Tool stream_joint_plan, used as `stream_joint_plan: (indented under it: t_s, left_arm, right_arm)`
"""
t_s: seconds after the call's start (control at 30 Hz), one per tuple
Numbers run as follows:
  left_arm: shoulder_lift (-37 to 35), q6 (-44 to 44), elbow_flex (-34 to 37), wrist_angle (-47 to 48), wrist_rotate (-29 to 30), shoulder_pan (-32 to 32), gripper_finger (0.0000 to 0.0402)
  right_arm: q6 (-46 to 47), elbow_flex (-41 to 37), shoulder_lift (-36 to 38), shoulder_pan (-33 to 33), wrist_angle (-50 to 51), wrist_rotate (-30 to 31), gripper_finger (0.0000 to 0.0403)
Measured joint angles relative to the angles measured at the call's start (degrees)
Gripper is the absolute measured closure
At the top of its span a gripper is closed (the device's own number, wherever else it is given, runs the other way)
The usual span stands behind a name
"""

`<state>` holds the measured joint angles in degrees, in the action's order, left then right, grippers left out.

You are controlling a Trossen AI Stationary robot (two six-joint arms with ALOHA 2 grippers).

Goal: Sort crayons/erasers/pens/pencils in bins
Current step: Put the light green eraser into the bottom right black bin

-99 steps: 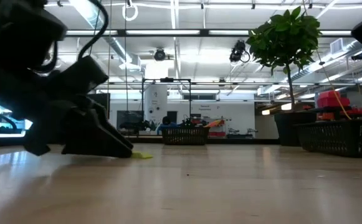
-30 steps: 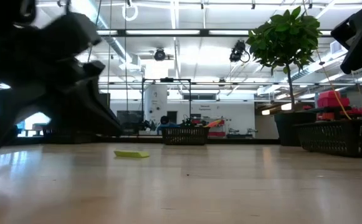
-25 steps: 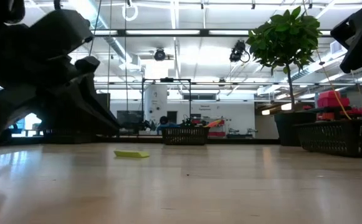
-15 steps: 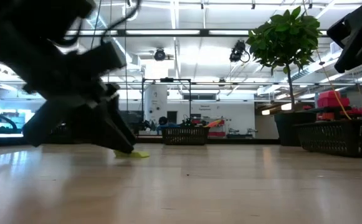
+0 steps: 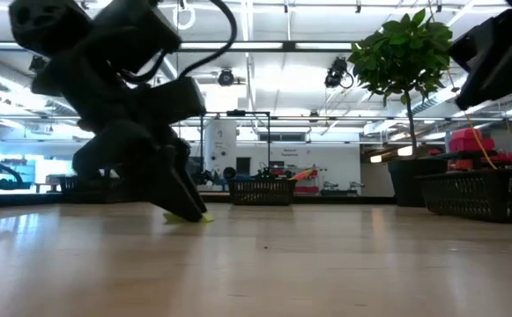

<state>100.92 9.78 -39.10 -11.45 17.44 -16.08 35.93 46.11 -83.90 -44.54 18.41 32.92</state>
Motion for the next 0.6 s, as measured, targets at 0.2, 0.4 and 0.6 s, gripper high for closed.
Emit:
stream_joint_plan:
  t_s: [0.2,0.4,0.6]
  left_arm:
    - [0.0,2.3,0.0,0.3,-7.8,3.7,0.0245]
    - [0.1,3.7,0.1,0.5,-9.1,3.3,0.0271]
    - [-0.3,4.2,0.1,0.4,-7.8,2.1,0.032]
  right_arm:
    - [-3.2,0.0,0.0,2.5,-1.1,-1.3,0.0279]
    - [-7.1,0.0,0.0,4.7,-2.3,-1.8,0.0279]
    - [-9.6,0.0,0.0,6.9,-3.6,-1.9,0.0279]
